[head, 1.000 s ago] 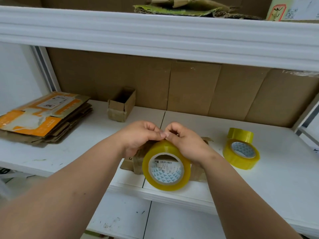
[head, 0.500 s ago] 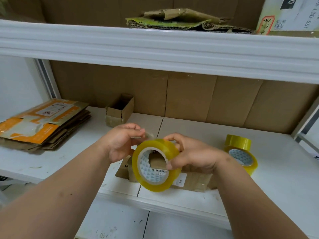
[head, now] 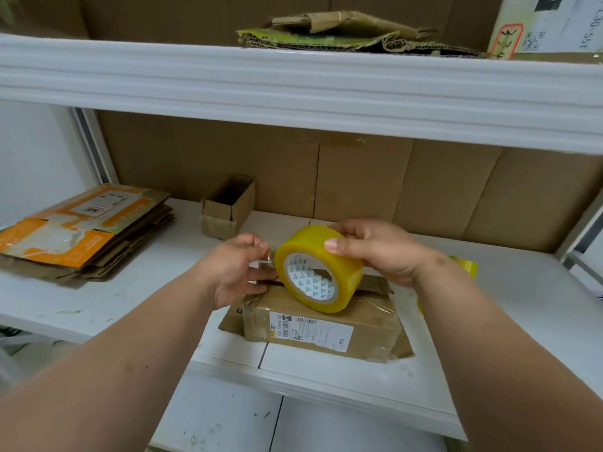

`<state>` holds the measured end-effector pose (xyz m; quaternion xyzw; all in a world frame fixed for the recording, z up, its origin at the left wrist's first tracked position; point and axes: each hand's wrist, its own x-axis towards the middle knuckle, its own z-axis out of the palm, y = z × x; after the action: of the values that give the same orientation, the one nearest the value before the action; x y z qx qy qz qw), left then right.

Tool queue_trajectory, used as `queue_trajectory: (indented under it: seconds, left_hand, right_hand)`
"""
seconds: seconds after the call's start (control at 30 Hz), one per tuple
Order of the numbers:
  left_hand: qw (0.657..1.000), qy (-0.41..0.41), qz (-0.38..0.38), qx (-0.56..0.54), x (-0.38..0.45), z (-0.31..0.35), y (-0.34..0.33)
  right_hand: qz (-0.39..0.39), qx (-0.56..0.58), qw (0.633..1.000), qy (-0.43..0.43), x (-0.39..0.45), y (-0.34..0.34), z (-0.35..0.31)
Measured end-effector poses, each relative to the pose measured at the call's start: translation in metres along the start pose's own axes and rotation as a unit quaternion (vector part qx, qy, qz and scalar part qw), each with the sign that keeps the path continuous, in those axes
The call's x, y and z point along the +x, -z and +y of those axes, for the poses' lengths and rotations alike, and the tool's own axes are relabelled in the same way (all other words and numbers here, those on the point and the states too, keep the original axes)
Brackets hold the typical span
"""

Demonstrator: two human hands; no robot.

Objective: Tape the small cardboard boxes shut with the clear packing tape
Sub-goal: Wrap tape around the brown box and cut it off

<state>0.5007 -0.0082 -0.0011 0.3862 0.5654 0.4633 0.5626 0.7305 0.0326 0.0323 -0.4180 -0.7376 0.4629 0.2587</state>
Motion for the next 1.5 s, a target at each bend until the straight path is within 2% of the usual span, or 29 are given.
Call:
queue_trajectory:
  seconds: [0.17, 0.3, 0.4, 0.57, 0.73, 0.97, 1.07, 1.13, 1.23, 1.27, 1.33, 1.4, 1.5]
  left_hand:
    - [0.998, 0.011, 0.057, -0.035, 0.001, -0.008, 0.001]
    - [0.996, 0.016, 0.06, -0.061, 0.002, -0.011, 0.004]
    - [0.995, 0.012, 0.067, -0.076, 0.003, -0.016, 0.004]
    - [0.989, 0.014, 0.076, -0.125, 0.006, -0.02, 0.009]
    - [0.988, 0.014, 0.065, -0.14, 0.007, -0.021, 0.012]
    - [0.984, 0.023, 0.059, -0.165, 0.01, -0.018, 0.016]
    - [0.979, 0.025, 0.069, -0.188, 0.011, -0.019, 0.017]
    - [0.979, 0.029, 0.07, -0.191, 0.012, -0.018, 0.018]
    - [0.98, 0.027, 0.071, -0.186, 0.012, -0.019, 0.019]
    - [0.979, 0.027, 0.07, -0.188, 0.012, -0.019, 0.02]
    - [0.977, 0.034, 0.07, -0.199, 0.013, -0.019, 0.023]
    - [0.974, 0.04, 0.071, -0.212, 0.013, -0.021, 0.026]
    - [0.971, 0.044, 0.067, -0.224, 0.015, -0.023, 0.025]
  right_hand:
    - [-0.02, -0.023, 0.999, -0.042, -0.001, -0.014, 0.011]
    - [-0.016, 0.114, 0.99, -0.078, -0.004, -0.022, 0.03]
    - [-0.001, 0.198, 0.978, -0.066, -0.005, -0.023, 0.036]
    - [0.017, 0.223, 0.974, -0.025, -0.004, -0.006, 0.037]
    - [0.034, 0.169, 0.985, -0.006, -0.008, 0.022, 0.037]
    - [-0.047, 0.117, 0.991, -0.05, -0.023, 0.051, 0.024]
    - [0.014, -0.022, 0.999, -0.035, -0.025, 0.052, 0.014]
    - [0.065, -0.146, 0.986, -0.039, -0.025, 0.051, 0.005]
    - [0.086, -0.19, 0.977, -0.051, -0.024, 0.054, -0.003]
    - [0.072, -0.161, 0.983, -0.052, -0.025, 0.058, -0.002]
    - [0.021, -0.01, 0.997, -0.068, -0.028, 0.067, 0.008]
    - [-0.016, 0.122, 0.988, -0.092, -0.031, 0.075, 0.021]
    - [-0.013, 0.136, 0.986, -0.1, -0.036, 0.073, 0.03]
